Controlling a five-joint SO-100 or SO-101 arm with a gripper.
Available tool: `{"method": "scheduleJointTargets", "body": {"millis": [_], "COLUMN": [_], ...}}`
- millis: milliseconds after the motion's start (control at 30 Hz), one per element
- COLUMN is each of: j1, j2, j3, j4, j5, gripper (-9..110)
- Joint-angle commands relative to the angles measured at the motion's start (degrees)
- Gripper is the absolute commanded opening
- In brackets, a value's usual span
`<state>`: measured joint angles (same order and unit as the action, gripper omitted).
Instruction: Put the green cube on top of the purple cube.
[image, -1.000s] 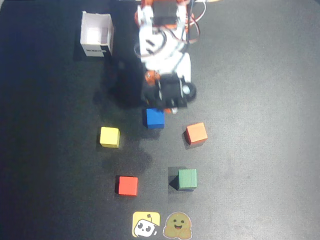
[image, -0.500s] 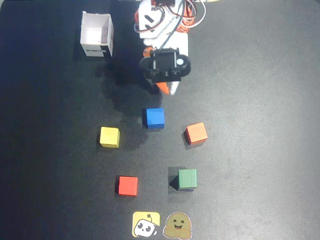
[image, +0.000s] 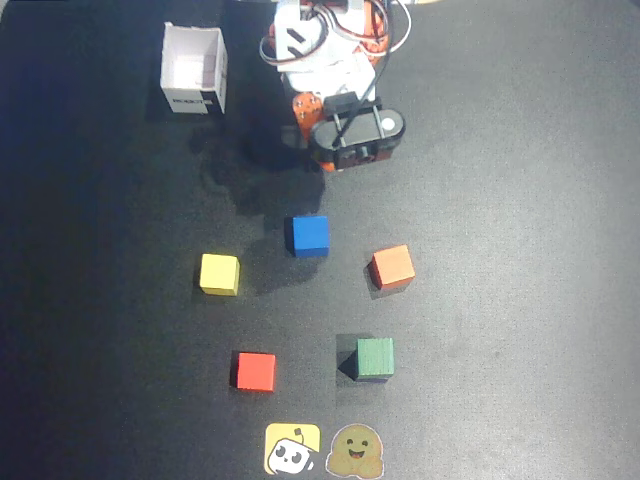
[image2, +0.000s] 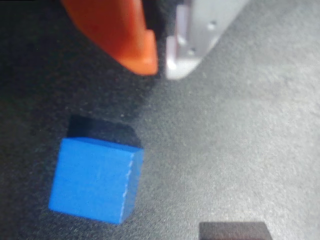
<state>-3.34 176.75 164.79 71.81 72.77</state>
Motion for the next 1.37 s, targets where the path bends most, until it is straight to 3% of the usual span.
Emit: {"method": "scheduleJointTargets", "body": {"millis": [0,1333], "j1": [-0.4,0.6], "j2": [0.4,0.4], "j3": [-0.2,-0.2], "j4": [0.1,0.4], "j5": [-0.9,5.8], "gripper": [0,0]}}
